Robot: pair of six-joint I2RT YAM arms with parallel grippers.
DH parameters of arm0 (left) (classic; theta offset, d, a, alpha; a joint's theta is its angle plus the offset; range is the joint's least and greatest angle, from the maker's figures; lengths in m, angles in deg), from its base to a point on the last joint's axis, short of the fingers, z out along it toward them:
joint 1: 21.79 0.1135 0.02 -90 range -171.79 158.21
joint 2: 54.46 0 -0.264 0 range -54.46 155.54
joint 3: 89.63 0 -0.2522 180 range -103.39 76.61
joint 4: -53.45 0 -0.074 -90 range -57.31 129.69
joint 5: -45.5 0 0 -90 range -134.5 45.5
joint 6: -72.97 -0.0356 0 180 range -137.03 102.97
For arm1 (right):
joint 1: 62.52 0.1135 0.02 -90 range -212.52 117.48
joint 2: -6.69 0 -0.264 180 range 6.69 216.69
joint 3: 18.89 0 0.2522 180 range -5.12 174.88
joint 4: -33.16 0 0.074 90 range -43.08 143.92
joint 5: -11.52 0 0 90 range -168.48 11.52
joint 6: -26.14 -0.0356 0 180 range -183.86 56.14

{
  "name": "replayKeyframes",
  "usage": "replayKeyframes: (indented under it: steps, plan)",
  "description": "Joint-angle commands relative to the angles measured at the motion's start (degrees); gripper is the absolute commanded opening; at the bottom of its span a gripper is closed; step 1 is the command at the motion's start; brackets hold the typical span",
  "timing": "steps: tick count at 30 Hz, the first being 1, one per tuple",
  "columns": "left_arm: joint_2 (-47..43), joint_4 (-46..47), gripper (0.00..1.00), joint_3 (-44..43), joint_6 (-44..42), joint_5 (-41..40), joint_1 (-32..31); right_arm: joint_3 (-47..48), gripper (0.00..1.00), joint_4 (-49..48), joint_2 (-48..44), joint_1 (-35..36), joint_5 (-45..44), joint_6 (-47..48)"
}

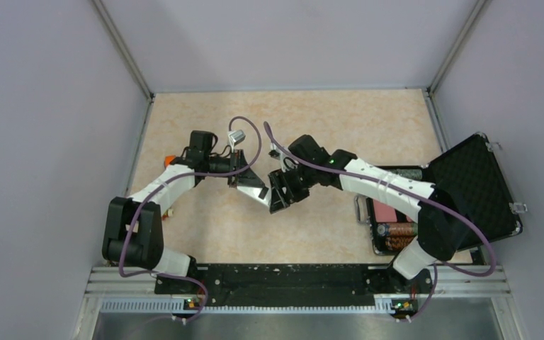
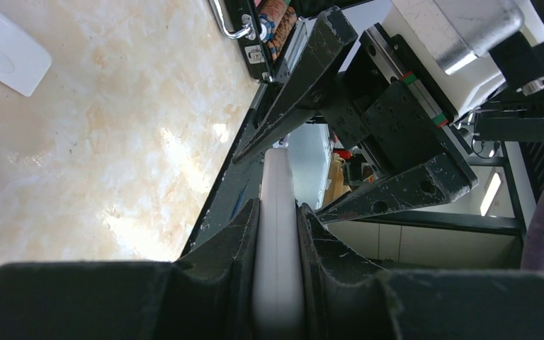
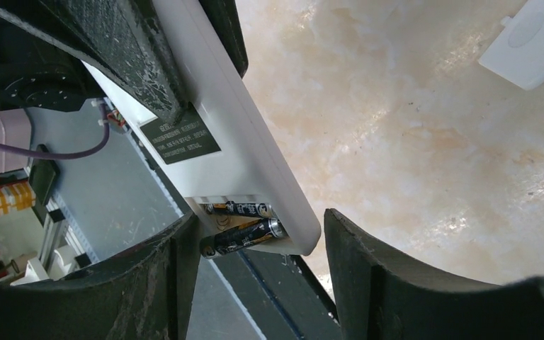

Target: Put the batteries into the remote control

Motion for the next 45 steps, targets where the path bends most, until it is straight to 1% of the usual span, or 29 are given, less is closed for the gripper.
replayKeyframes:
  steps: [1,7,13,18,21,26,27,29,31,33,38,45]
  plan:
    - [-3.32,0.45,0.0,-0.86,-0.05,5.25,-0.45,0.75,0.61,-3.2,0.0,-2.41,-0.53,0.34]
    - [-3.59,0.53,0.0,-0.68,-0.25,5.69,-0.58,1.14,0.58,-3.1,-0.26,-4.71,4.37,4.49]
    - [-4.0,0.46,0.0,-0.38,-0.81,6.2,-1.14,3.04,0.55,-3.03,0.91,-4.85,7.54,6.8]
    - [-4.46,0.44,0.0,-0.16,-1.03,6.11,-1.24,4.31,0.48,-2.23,1.13,-5.23,9.68,9.17]
    - [-4.52,0.3,0.0,-0.14,-1.39,6.06,-1.24,5.08,0.4,-1.52,1.11,-5.32,11.78,10.46]
    - [-4.65,-0.94,0.0,-0.46,-3.15,6.2,-1.24,5.89,0.22,-1.0,1.35,-5.38,16.85,11.23]
    - [-4.69,-0.96,0.0,-0.45,-3.3,6.26,-1.24,5.98,0.18,-1.05,1.32,-5.36,17.64,10.96]
    - [-4.76,-0.97,0.0,-0.48,-3.53,6.37,-1.24,6.03,0.06,-1.3,1.7,-5.38,18.69,10.13]
    - [-4.61,-1.04,0.0,-0.58,-3.75,6.41,-1.32,5.84,0.02,-2.19,2.08,-5.37,19.88,8.8]
    - [-4.52,-1.09,0.0,-0.54,-3.77,6.49,-1.33,5.21,0.0,-3.37,2.22,-5.36,20.63,7.16]
    - [-4.68,-1.37,0.0,-0.54,-4.53,6.86,-1.59,2.87,0.0,-8.4,1.9,-5.3,22.85,3.21]
    - [-5.17,-1.88,0.0,-0.59,-4.91,6.98,-1.77,2.56,0.0,-8.79,2.66,-5.38,22.6,1.89]
